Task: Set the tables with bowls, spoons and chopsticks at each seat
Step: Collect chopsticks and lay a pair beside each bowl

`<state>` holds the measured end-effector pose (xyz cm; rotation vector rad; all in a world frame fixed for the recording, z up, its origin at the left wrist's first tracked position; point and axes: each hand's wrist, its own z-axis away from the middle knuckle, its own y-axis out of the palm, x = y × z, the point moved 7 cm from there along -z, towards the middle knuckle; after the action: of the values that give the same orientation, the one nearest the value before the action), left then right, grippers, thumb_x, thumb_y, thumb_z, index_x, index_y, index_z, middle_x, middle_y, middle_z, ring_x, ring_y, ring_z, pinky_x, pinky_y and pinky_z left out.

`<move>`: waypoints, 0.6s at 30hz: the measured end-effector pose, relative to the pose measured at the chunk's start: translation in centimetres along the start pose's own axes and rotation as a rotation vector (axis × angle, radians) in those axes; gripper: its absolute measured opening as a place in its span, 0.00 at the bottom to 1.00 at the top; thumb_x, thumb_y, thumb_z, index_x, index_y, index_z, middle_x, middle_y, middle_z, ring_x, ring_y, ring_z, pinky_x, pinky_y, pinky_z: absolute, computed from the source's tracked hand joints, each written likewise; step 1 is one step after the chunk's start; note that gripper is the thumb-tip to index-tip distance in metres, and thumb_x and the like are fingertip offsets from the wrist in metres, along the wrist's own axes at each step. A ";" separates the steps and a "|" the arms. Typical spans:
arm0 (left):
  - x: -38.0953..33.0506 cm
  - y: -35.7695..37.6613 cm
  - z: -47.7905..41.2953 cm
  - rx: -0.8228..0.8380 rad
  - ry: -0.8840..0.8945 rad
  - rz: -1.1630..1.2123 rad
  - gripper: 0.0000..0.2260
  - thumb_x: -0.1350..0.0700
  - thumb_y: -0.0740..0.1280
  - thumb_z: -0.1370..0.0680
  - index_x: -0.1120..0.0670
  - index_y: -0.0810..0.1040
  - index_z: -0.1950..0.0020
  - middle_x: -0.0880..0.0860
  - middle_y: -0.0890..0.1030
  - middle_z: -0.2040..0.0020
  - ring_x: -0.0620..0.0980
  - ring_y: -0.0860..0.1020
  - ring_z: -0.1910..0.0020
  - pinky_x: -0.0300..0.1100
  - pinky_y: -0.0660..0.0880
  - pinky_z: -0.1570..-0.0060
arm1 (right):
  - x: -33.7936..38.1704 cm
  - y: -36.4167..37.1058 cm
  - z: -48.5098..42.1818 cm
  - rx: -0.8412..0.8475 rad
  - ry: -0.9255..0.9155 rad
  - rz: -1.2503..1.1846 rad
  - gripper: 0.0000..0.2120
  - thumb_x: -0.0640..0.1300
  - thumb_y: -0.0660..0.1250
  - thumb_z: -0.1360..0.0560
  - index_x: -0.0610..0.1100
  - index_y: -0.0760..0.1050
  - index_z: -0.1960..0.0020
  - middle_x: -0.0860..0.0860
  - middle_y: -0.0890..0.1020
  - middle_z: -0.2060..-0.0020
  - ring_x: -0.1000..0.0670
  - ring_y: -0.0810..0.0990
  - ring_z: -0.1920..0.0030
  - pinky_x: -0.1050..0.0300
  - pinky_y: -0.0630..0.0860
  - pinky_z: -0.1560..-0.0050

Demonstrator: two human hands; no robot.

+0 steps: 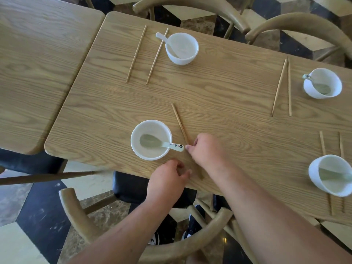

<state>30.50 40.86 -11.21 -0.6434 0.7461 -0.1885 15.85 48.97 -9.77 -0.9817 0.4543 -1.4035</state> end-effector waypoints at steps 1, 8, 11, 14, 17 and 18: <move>0.0 -0.1 -0.1 -0.009 -0.006 0.015 0.12 0.42 0.72 0.20 0.47 0.82 0.41 0.41 0.84 0.52 0.45 0.82 0.50 0.43 0.76 0.53 | 1.0 0.3 -0.3 -0.008 -0.005 -0.026 0.14 0.55 0.73 0.21 0.44 0.81 0.49 0.46 0.85 0.54 0.41 0.84 0.51 0.53 0.73 0.56; 0.7 -0.5 -0.7 -0.042 -0.020 0.031 0.08 0.46 0.72 0.20 0.45 0.82 0.42 0.41 0.84 0.54 0.45 0.82 0.52 0.42 0.74 0.56 | 2.0 1.5 0.2 0.003 -0.015 -0.208 0.16 0.56 0.75 0.23 0.43 0.81 0.56 0.48 0.84 0.64 0.43 0.84 0.62 0.48 0.81 0.62; 0.9 -0.9 -0.9 -0.069 -0.026 0.043 0.12 0.44 0.72 0.20 0.45 0.81 0.38 0.42 0.85 0.50 0.47 0.83 0.49 0.44 0.75 0.54 | 0.2 1.7 1.8 -0.016 -0.027 -0.240 0.11 0.56 0.74 0.23 0.49 0.81 0.55 0.53 0.83 0.65 0.49 0.83 0.62 0.51 0.81 0.59; 0.7 -1.2 -1.1 -0.088 -0.031 0.083 0.13 0.46 0.71 0.20 0.45 0.81 0.35 0.41 0.85 0.49 0.47 0.83 0.47 0.45 0.75 0.52 | -0.8 3.3 2.3 0.037 -0.026 -0.308 0.08 0.53 0.74 0.24 0.50 0.80 0.56 0.52 0.85 0.66 0.48 0.86 0.61 0.48 0.84 0.54; 0.1 -1.0 -1.3 -0.057 0.002 0.055 0.11 0.49 0.69 0.19 0.45 0.83 0.38 0.42 0.86 0.52 0.46 0.83 0.50 0.46 0.79 0.52 | -1.8 4.8 2.2 0.104 0.039 -0.472 0.08 0.52 0.72 0.27 0.48 0.80 0.60 0.48 0.86 0.69 0.44 0.87 0.65 0.40 0.86 0.57; 0.0 -0.9 -1.3 -0.048 0.006 0.047 0.10 0.51 0.69 0.19 0.45 0.84 0.39 0.42 0.86 0.53 0.46 0.83 0.50 0.45 0.79 0.52 | -2.1 5.1 2.2 0.123 0.073 -0.531 0.08 0.50 0.72 0.25 0.47 0.80 0.60 0.47 0.87 0.69 0.43 0.88 0.66 0.38 0.87 0.57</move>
<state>29.63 39.54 -11.38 -0.6704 0.7729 -0.1299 20.30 50.98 -13.18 -0.9927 0.1568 -1.9235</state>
